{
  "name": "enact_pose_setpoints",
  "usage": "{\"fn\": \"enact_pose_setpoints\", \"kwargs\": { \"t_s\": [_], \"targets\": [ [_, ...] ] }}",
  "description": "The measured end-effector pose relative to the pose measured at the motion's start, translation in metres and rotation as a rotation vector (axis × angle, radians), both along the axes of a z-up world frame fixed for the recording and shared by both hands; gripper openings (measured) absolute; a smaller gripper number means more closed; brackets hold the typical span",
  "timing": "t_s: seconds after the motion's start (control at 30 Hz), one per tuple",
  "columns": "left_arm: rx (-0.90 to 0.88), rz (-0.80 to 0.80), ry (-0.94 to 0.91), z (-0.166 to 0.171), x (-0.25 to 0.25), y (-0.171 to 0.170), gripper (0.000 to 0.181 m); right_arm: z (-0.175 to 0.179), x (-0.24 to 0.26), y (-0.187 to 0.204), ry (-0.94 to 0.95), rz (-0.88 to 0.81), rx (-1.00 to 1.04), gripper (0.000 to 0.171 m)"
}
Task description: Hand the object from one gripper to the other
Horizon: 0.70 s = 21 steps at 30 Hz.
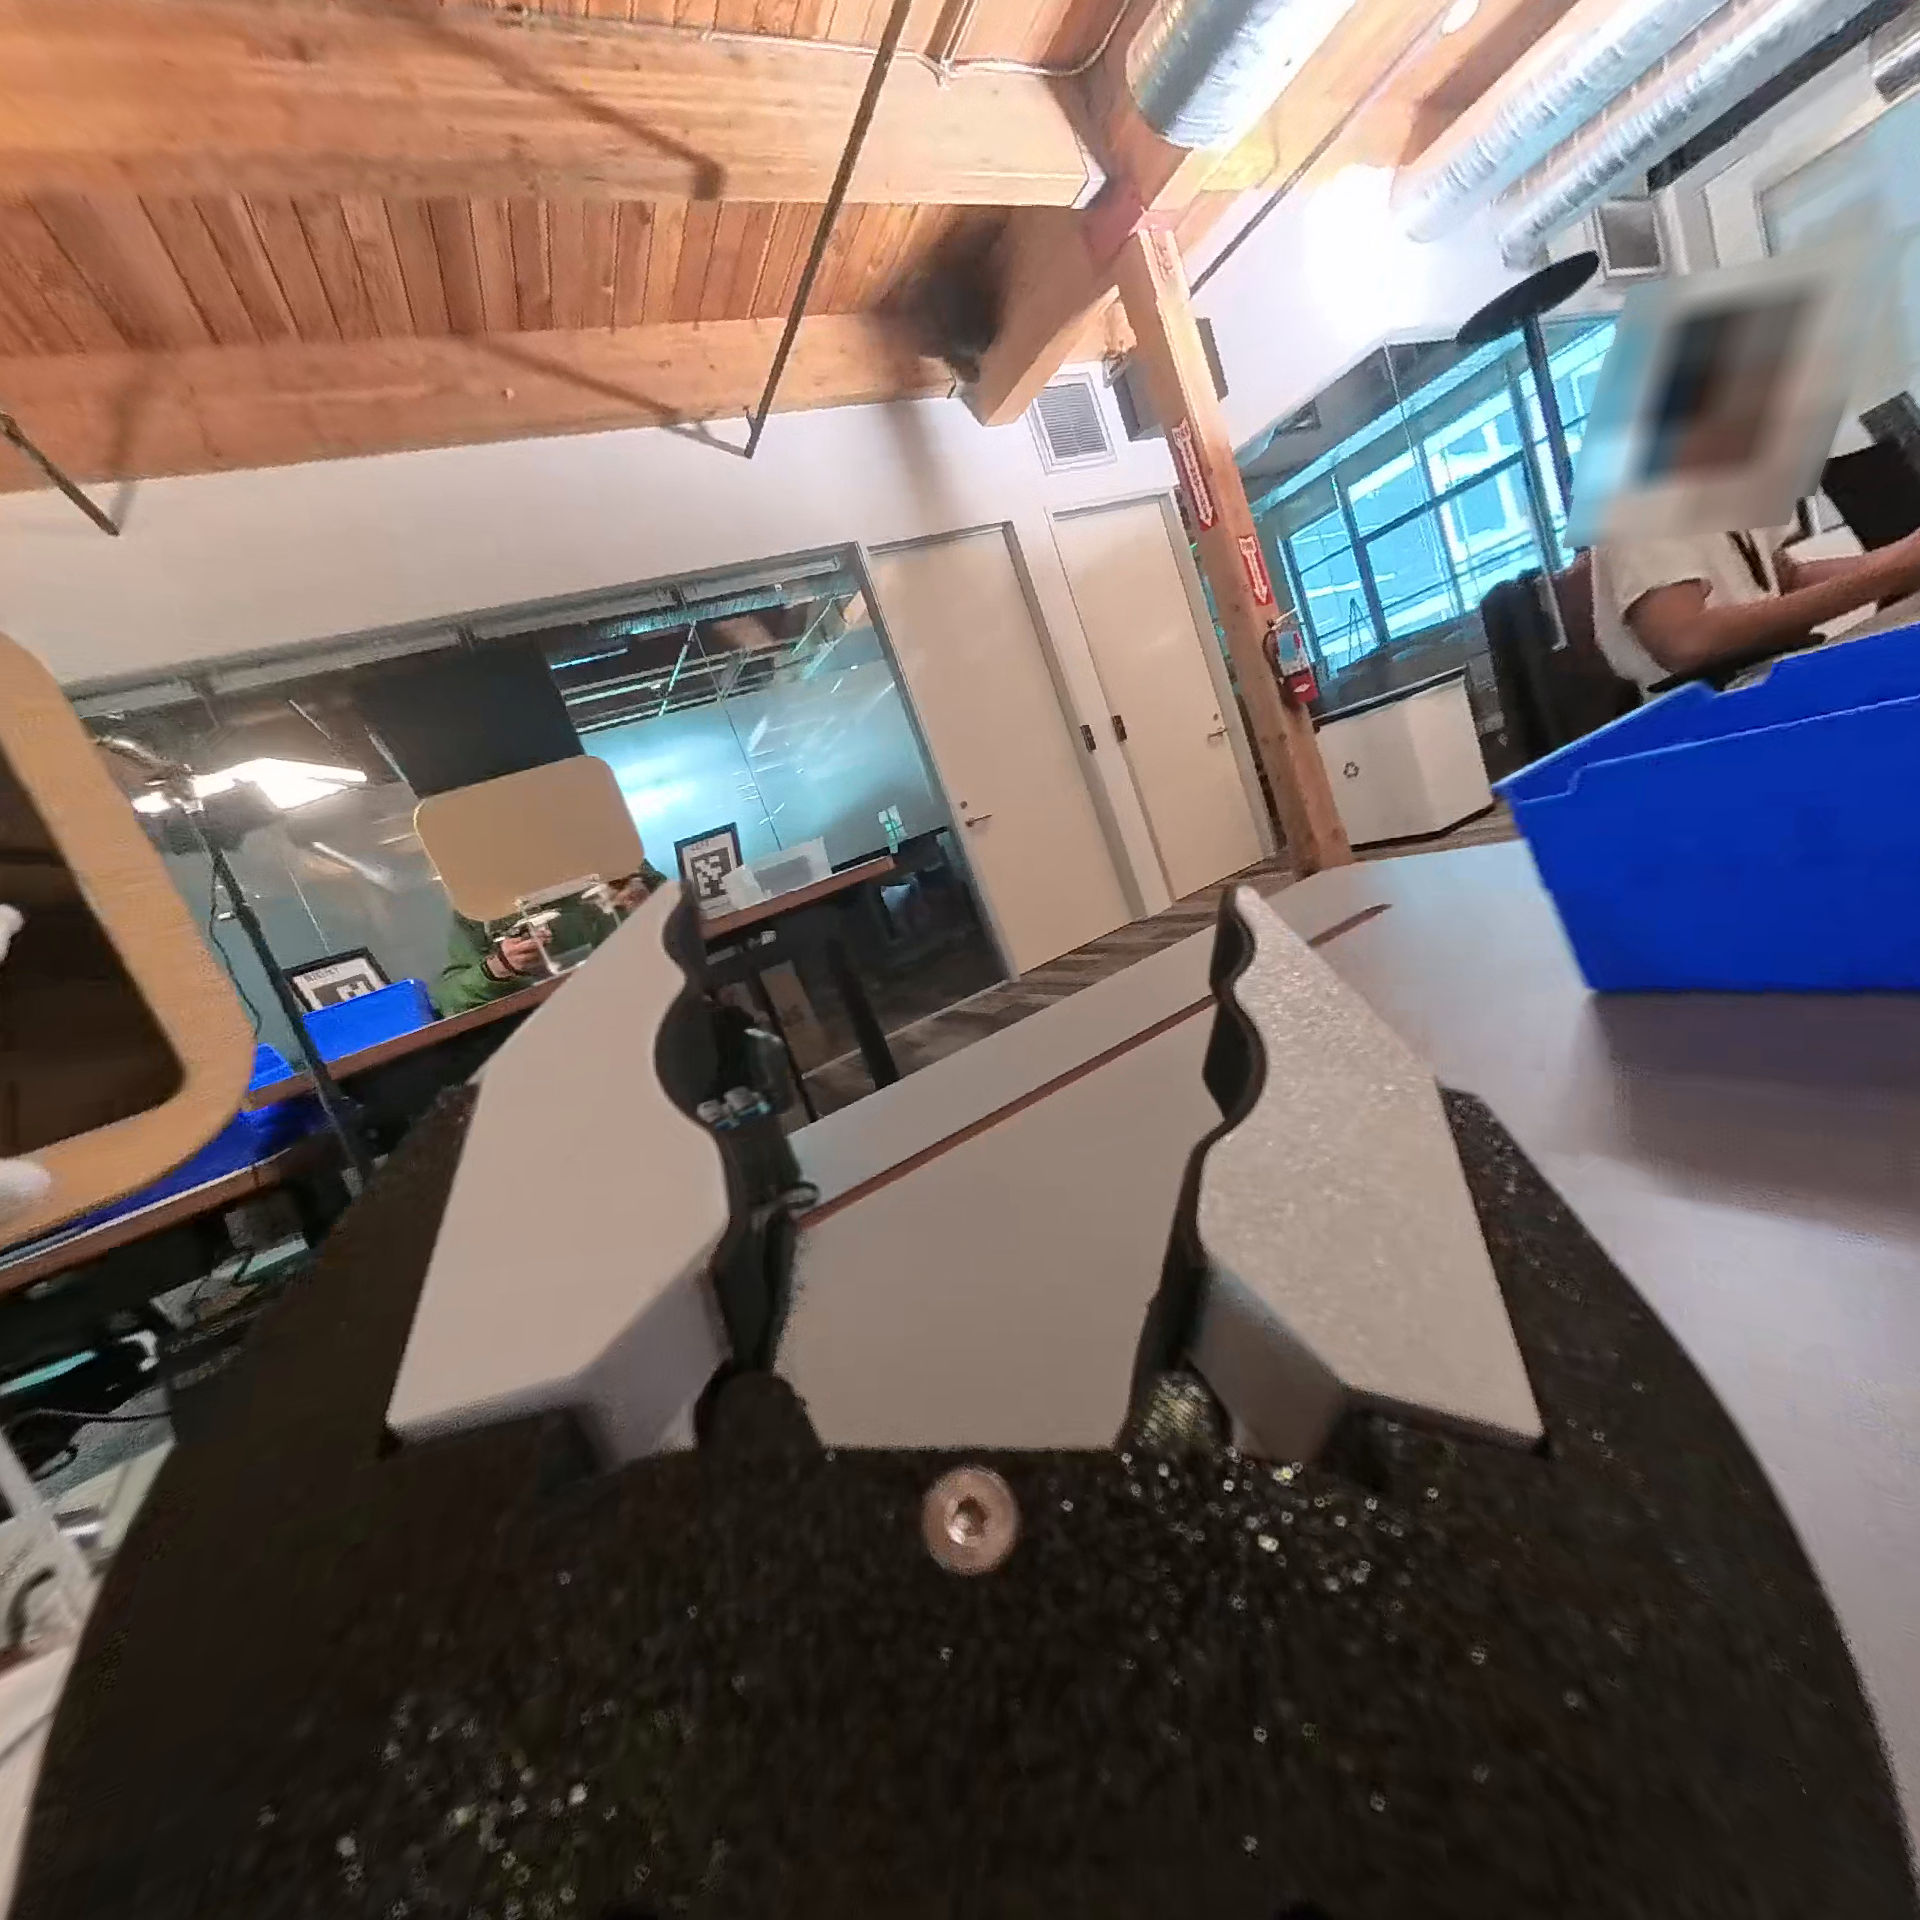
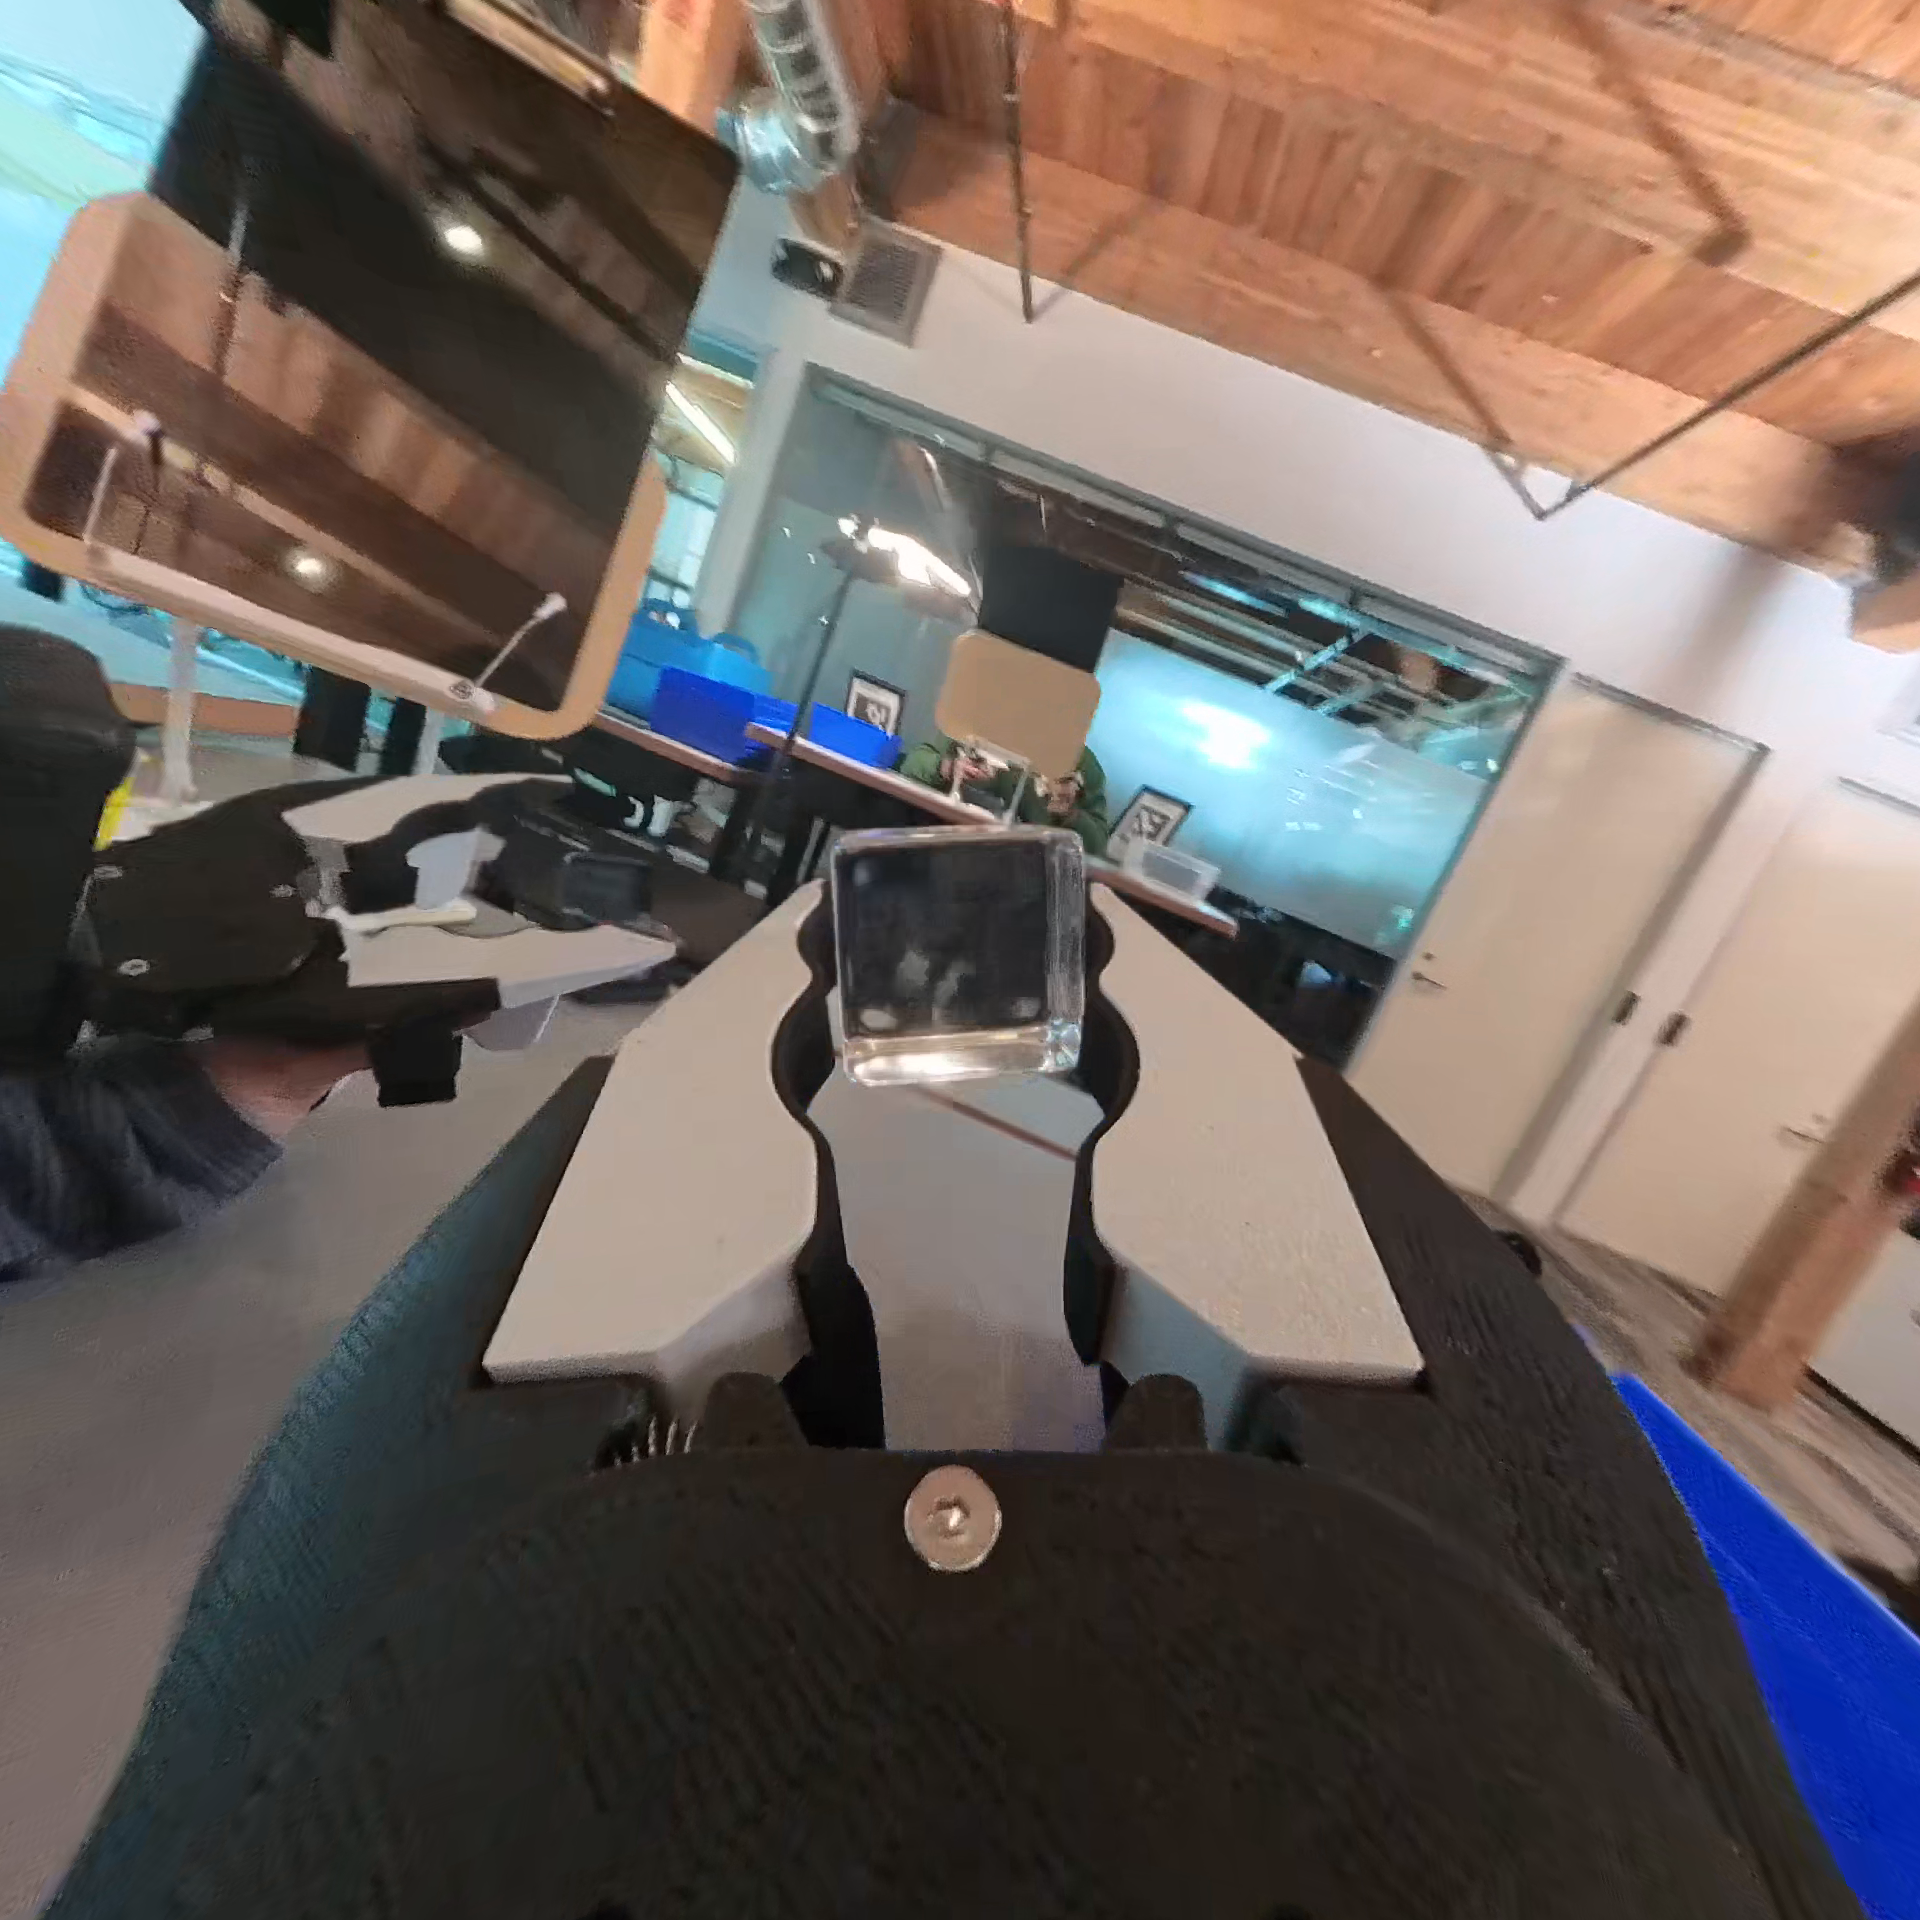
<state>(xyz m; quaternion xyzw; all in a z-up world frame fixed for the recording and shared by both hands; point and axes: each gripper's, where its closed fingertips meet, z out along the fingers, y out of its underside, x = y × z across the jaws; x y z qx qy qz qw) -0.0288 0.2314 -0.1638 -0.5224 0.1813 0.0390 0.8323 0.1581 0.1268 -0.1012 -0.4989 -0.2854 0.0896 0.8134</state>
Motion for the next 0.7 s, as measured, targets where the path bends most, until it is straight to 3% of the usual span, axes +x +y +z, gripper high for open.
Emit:
{"fn": "enact_pose_setpoints", "kwargs": {
  "t_s": [0.2,0.33,0.7],
  "targets": [
    [-0.008,0.054,-0.131,0.005,-0.049,0.023,0.096,-0.034,-0.106,0.101,0.006,0.039,0.103,0.043],
    [0.013,0.053,-0.167,0.009,-0.058,0.008,0.097,-0.064,-0.159,0.147,0.006,0.124,0.041,0.043],
    [-0.001,0.129,0.035,-0.002,-0.071,0.005,0.099,-0.077,-0.182,0.150,0.049,0.354,-0.047,0.043]
  ]
}}
